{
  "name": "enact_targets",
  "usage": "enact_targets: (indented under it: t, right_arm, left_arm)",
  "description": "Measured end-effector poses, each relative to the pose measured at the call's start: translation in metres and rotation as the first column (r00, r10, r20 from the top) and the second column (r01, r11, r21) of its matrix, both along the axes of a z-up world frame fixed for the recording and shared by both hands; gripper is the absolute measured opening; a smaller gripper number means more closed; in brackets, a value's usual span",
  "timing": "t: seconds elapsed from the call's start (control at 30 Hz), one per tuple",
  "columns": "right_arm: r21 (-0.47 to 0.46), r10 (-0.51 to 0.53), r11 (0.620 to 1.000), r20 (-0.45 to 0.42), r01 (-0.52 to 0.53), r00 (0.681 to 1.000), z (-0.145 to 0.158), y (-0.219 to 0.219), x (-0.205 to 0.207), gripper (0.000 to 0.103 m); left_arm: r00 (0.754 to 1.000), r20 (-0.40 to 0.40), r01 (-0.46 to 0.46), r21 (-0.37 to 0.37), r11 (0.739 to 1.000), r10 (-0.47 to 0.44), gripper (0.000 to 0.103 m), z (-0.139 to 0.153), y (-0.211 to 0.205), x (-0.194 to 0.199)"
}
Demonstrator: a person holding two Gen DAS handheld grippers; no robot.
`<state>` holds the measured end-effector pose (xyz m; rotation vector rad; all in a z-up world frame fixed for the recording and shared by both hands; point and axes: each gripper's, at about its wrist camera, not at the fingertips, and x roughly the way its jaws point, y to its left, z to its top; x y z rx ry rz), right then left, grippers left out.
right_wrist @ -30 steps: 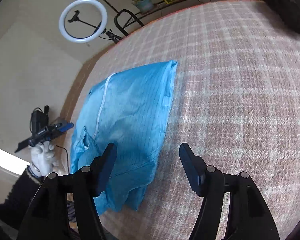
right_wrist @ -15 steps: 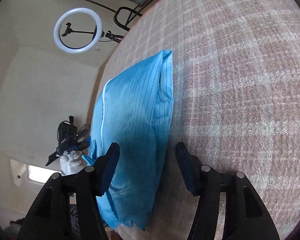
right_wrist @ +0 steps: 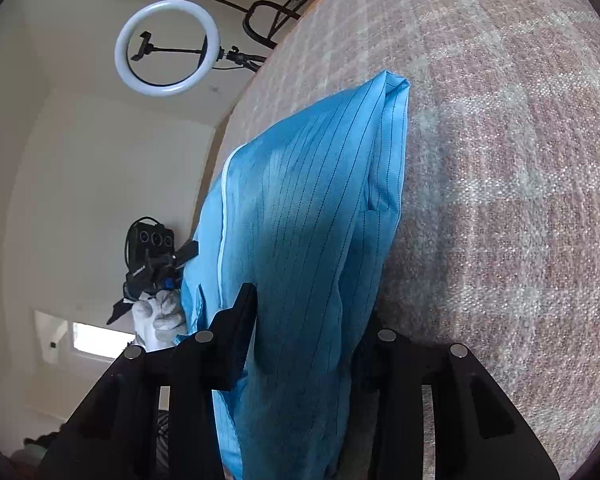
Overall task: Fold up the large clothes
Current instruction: 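Lift the folded blue coat off the mattress with both grippers, then carry the coat toward the clothes rack with both grippers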
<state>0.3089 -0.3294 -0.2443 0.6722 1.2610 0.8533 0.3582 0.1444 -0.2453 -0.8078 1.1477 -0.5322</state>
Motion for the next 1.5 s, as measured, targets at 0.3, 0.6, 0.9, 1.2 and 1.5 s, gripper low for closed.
enact_targets:
  t: [0.3, 0.6, 0.9, 1.2, 1.5]
  right_arm:
    - [-0.238, 0.084, 0.970, 0.139, -0.049, 0.987, 0.034, 0.026, -0.014, 0.007]
    - [-0.452, 0.184, 0.892, 0.328, -0.018, 0.927, 0.084, 0.041, -0.040, 0.005]
    - [-0.523, 0.186, 0.848, 0.437, 0.080, 0.880, 0.136, -0.012, -0.050, 0.005]
    - [-0.556, 0.100, 0.799, 0.500, 0.230, 0.860, 0.166, -0.111, -0.033, 0.005]
    - [-0.569, -0.003, 0.734, 0.544, 0.371, 0.839, 0.184, -0.208, 0.002, 0.005]
  left_arm:
    - [0.991, 0.106, 0.046, 0.292, 0.955, -0.080, 0.007, 0.035, -0.044, -0.019]
    - [0.954, 0.245, 0.050, 0.433, 0.900, -0.171, 0.005, 0.093, -0.103, -0.041]
    - [0.899, 0.323, 0.128, 0.451, 0.883, -0.295, 0.004, 0.125, -0.188, -0.030]
    - [0.856, 0.365, 0.213, 0.398, 0.893, -0.366, 0.004, 0.131, -0.303, 0.024]
    - [0.806, 0.409, 0.274, 0.382, 0.883, -0.427, 0.004, 0.144, -0.433, 0.088]
